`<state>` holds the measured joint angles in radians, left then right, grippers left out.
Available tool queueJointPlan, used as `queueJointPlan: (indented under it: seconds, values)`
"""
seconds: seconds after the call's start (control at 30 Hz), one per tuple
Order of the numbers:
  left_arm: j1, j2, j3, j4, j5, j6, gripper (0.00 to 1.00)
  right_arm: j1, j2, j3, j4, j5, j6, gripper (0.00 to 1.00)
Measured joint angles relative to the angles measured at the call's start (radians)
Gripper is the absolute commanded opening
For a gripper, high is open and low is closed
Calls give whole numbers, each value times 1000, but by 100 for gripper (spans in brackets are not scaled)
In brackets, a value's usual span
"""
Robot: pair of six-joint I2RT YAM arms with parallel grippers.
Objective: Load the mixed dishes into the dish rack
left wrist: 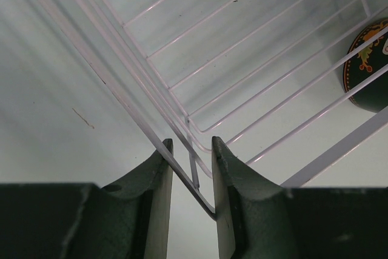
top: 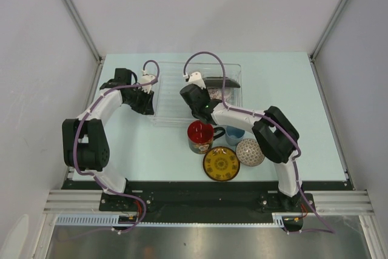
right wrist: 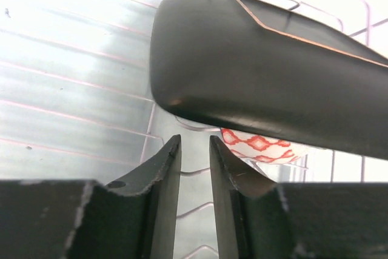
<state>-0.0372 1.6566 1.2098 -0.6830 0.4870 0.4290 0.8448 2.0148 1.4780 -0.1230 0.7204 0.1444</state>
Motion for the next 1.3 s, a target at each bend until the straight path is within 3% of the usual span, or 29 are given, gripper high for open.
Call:
queueJointPlan:
  seconds: [0.37,1.3]
  values:
    - [0,0,-1,-4,8,6,23,44,157,141,-38,224,-30,36]
    - [1,-2,-14,16,43,5,22,-15,183,174,-68,194,99,37]
